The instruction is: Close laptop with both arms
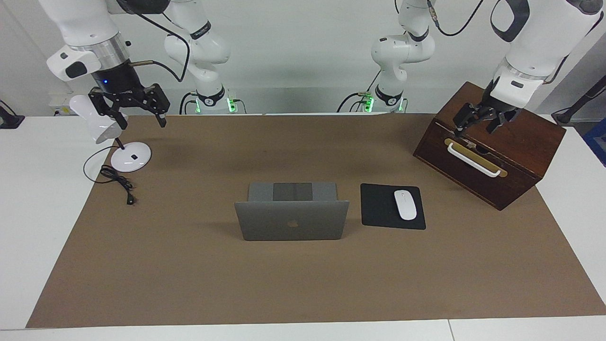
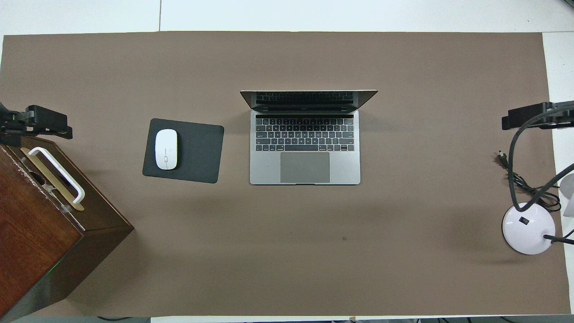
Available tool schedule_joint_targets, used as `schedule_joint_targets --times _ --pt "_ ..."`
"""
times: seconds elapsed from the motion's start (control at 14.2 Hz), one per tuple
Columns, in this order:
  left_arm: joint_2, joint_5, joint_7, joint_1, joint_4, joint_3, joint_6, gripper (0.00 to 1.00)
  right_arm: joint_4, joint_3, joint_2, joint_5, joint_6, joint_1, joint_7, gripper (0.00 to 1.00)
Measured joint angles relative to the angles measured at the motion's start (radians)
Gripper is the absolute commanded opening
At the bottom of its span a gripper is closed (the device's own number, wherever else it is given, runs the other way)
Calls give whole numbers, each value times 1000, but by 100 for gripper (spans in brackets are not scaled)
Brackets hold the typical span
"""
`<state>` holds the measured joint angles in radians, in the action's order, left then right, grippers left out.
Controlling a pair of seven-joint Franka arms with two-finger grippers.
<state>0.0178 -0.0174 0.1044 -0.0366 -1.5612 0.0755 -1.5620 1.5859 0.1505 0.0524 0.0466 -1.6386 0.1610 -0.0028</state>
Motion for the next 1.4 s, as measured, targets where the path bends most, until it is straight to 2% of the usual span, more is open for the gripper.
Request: schedule_joint_targets --times 0.77,0.84,0.91,1.05,1.12,1.4 --pt "-1 0 3 -1 2 -7 -11 100 0 0 0 0 0 0 0 100" --pt "-1 0 13 -2 2 -7 -12 96 0 0 0 0 0 0 0 100" --pt "-1 0 28 -2 2 -7 -13 75 0 -1 0 0 0 0 0 100" --pt "-1 0 56 -2 2 -6 -16 17 0 -1 0 0 0 0 0 100" --pt "-1 0 73 -2 2 -4 -16 0 0 -1 0 0 0 0 0 100" --pt "-1 0 187 -1 -5 7 -15 0 0 -3 0 0 0 0 0 100"
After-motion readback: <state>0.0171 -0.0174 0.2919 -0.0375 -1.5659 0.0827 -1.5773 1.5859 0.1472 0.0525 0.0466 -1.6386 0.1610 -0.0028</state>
